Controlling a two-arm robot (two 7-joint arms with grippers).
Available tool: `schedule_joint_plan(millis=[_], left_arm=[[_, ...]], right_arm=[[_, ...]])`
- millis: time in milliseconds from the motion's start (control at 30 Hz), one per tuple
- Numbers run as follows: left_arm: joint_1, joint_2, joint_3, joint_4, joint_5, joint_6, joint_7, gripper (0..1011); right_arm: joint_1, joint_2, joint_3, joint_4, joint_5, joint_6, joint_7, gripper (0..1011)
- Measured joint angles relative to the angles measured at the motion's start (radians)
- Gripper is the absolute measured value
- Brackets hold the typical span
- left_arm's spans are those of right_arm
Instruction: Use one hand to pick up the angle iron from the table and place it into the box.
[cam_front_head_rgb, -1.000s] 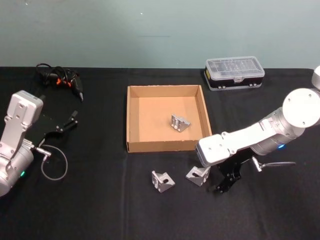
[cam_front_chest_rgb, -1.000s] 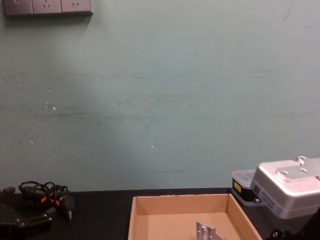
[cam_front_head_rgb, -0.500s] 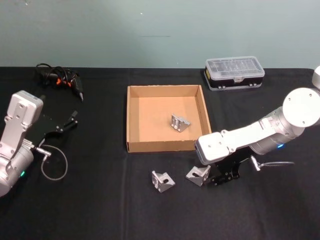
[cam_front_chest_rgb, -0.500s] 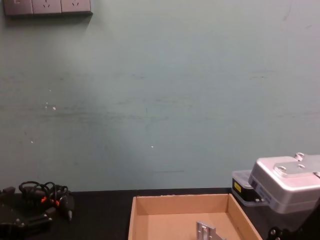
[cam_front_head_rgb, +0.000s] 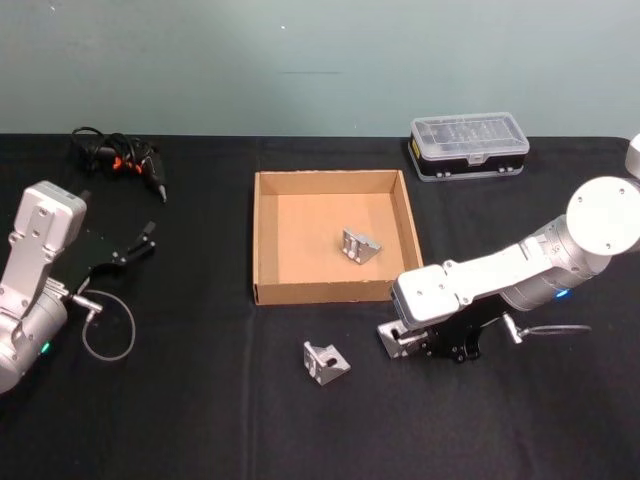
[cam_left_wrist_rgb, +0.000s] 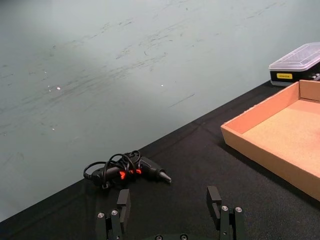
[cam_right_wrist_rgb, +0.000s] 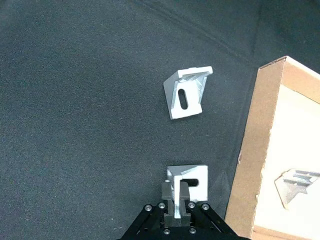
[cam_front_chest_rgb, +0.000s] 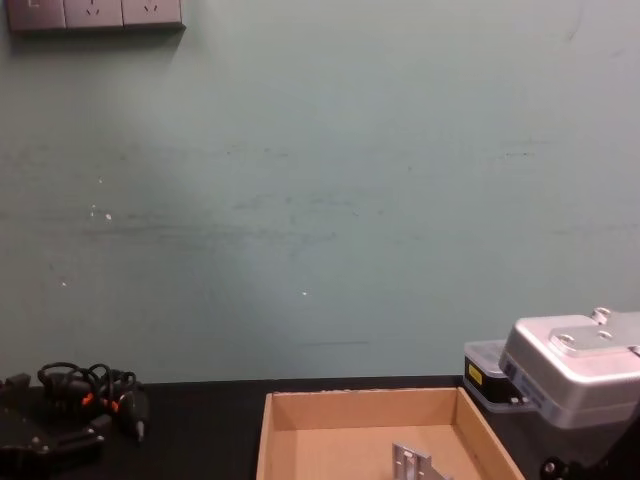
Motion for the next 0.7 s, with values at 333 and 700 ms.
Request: schedule_joint_plan(millis=[333,700], left_arm=[[0.0,0.0,0.0,0.0,0.0,0.0,0.0,1000],[0.0,0.0,0.0,0.0,0.0,0.0,0.0,1000]], right_arm=[[-0.004,0.004,0.002,-0.002,0.013,-0.001,0.0,57],[-0.039,0.029,0.065,-0.042,0.15,-0.024,0.004,57]])
